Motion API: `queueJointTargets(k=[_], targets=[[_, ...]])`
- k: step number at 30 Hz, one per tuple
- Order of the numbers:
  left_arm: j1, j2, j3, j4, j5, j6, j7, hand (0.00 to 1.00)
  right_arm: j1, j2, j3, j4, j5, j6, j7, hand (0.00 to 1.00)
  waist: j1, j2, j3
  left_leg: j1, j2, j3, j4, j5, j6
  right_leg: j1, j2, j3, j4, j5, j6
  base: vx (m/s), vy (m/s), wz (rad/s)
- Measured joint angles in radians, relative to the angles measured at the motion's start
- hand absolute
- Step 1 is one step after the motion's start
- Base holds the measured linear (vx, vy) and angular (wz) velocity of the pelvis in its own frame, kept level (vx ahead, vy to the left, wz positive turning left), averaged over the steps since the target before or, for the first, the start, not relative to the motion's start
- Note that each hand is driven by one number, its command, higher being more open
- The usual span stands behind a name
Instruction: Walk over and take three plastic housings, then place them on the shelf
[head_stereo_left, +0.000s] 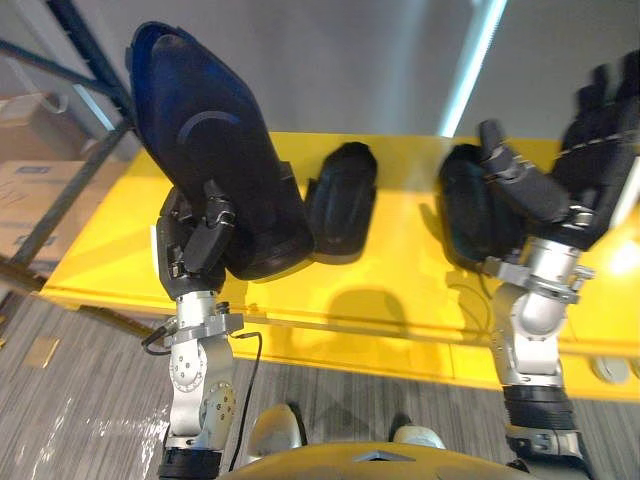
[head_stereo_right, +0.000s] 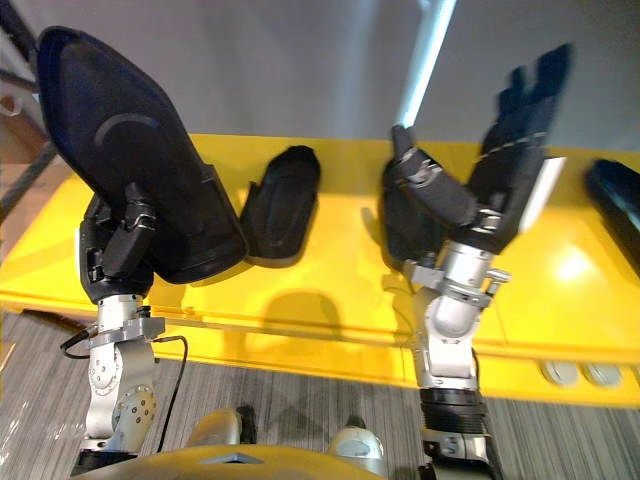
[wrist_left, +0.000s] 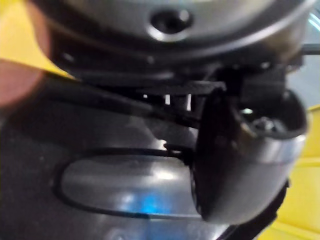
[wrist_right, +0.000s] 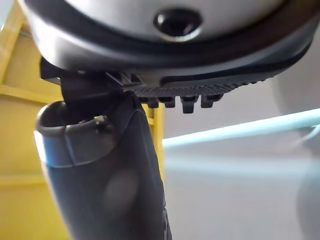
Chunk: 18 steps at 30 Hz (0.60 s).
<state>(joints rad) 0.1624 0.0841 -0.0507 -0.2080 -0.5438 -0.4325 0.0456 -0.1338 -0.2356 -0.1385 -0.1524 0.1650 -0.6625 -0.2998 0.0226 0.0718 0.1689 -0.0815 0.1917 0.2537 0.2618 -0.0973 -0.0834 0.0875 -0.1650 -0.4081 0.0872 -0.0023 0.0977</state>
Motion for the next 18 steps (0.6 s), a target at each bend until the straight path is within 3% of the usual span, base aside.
queueJointTargets(k=[2,6,7,9,11,12,13,15,16,17,18], targets=[[0.001,0.017,-0.021,-0.011,0.001,0.002,0.001,0.0,-0.001,0.012,0.015,-0.019,-0.005,-0.004,0.007,1.0,0.008,-0.024,-0.002,0.035,-0.021,-0.004,-0.077,0.033,-0.002,0.006,-0.009,0.002,0.004,0.0,0.0,0.16,0.025,0.27],[0.034,0.029,-0.033,-0.08,0.001,0.023,0.011,0.0,0.01,0.063,0.039,-0.021,0.006,-0.004,0.057,1.0,0.007,-0.045,-0.002,0.092,-0.035,0.01,-0.127,0.039,-0.003,0.028,-0.014,0.021,0.01,-0.001,-0.002,0.11,0.041,-0.02],[0.047,0.032,-0.034,-0.099,0.002,0.023,0.012,0.0,0.017,0.075,0.045,-0.028,0.012,-0.004,0.068,1.0,0.006,-0.048,0.0,0.083,-0.035,0.007,-0.093,0.029,0.004,0.033,-0.018,0.029,0.011,-0.001,-0.002,0.06,0.055,-0.07],[0.05,0.031,-0.03,-0.109,0.003,0.023,0.027,0.0,0.042,0.074,0.081,-0.043,0.035,0.0,0.08,1.0,0.01,-0.042,0.008,-0.003,-0.02,-0.039,0.121,-0.022,0.034,0.043,-0.021,0.044,0.01,-0.002,-0.002,0.04,0.065,-0.17],[0.052,0.03,-0.023,-0.109,0.004,0.022,0.05,0.0,0.039,0.073,0.113,-0.047,0.052,0.005,0.095,1.0,0.015,-0.05,0.018,-0.066,-0.02,-0.077,0.262,-0.027,0.028,0.065,-0.053,0.08,-0.011,-0.001,-0.001,0.02,0.152,-0.32],[0.052,0.026,-0.023,-0.109,0.006,0.02,0.051,0.0,0.038,0.071,0.112,-0.051,0.07,0.005,0.115,1.0,0.014,-0.053,0.02,-0.082,-0.005,-0.089,0.276,-0.056,0.04,0.066,-0.057,0.086,-0.021,-0.002,-0.001,0.02,0.201,-0.26],[0.05,0.026,-0.024,-0.109,0.015,0.019,0.051,0.0,0.038,0.072,0.112,-0.055,0.1,0.006,0.133,1.0,0.009,-0.038,0.024,-0.087,0.029,-0.102,0.257,-0.057,0.042,0.065,-0.058,0.087,-0.022,-0.002,0.001,0.01,0.216,-0.18],[0.049,0.026,-0.023,-0.099,0.058,0.018,0.049,0.0,0.052,0.077,0.115,-0.055,0.161,0.007,0.146,1.0,-0.01,-0.032,0.031,-0.089,0.085,-0.132,0.221,-0.042,0.023,0.067,-0.095,0.092,-0.018,-0.009,0.021,0.0,0.23,-0.14],[0.048,0.026,-0.023,-0.089,0.088,0.017,0.045,0.0,0.058,0.08,0.114,-0.055,0.187,0.008,0.146,1.0,-0.022,-0.033,0.032,-0.081,0.103,-0.173,0.19,-0.009,0.007,0.063,-0.139,0.109,-0.004,-0.018,0.073,-0.01,0.369,-0.25],[0.043,0.025,-0.022,-0.075,0.124,0.012,0.039,0.0,0.057,0.072,0.115,-0.055,0.205,0.007,0.146,1.0,-0.024,-0.007,0.032,-0.051,0.089,-0.248,0.153,0.021,-0.062,0.045,-0.178,0.14,0.032,-0.04,0.134,-0.02,0.401,-0.33],[0.044,0.026,-0.02,-0.071,0.134,0.01,0.038,0.0,0.057,0.069,0.118,-0.055,0.204,0.007,0.146,1.0,-0.022,-0.006,0.033,-0.04,0.061,-0.252,0.156,-0.02,-0.097,0.034,-0.2,0.155,0.044,-0.045,0.142,-0.06,0.508,-0.28]])
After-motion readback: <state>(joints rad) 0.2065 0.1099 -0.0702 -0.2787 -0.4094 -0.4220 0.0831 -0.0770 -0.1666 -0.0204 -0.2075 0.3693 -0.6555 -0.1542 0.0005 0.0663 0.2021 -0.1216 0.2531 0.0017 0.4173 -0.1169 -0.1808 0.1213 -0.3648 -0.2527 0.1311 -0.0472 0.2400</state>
